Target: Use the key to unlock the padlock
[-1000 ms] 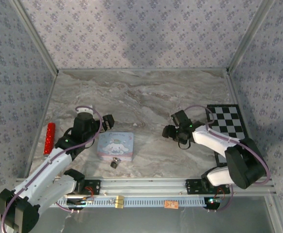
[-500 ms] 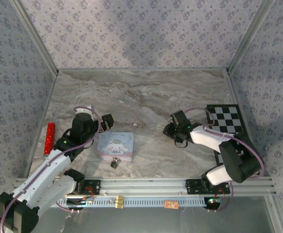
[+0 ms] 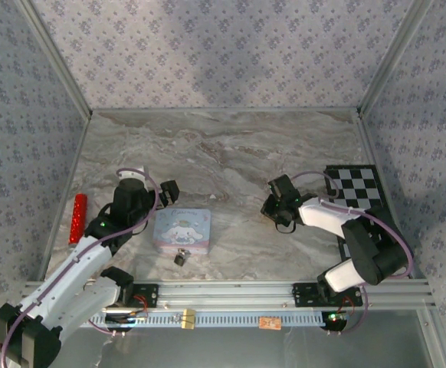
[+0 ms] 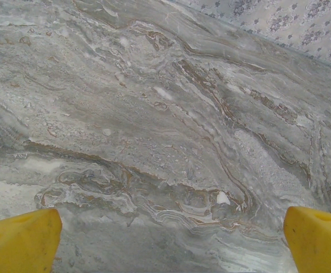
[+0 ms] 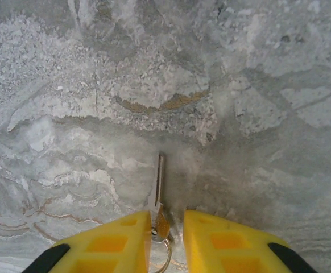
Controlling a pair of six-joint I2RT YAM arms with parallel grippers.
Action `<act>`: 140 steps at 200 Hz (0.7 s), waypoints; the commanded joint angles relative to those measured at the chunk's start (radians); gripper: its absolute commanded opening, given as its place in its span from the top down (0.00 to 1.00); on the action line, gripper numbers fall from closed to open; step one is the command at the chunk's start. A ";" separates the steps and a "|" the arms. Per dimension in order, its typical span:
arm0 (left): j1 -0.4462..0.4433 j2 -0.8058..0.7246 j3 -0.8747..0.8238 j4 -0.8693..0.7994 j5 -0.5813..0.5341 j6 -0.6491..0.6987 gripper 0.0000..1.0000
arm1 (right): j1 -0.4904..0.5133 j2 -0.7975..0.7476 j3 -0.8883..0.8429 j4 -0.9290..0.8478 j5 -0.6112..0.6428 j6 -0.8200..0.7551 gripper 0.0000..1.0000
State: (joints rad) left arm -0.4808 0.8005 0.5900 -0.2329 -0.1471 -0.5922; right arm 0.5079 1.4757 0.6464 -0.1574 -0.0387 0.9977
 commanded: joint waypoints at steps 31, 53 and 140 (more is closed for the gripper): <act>-0.008 0.002 -0.004 0.018 -0.014 0.011 0.00 | 0.006 0.065 0.046 0.009 0.022 -0.025 0.80; -0.008 0.002 -0.002 0.015 -0.011 0.012 0.00 | 0.020 0.062 0.067 -0.013 0.038 -0.038 0.74; -0.008 0.005 0.007 0.014 -0.014 0.019 0.00 | 0.032 0.089 0.108 -0.033 0.051 -0.059 0.68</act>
State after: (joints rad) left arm -0.4808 0.8078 0.5900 -0.2329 -0.1467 -0.5919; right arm 0.5327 1.5246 0.7250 -0.2241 -0.0109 0.9520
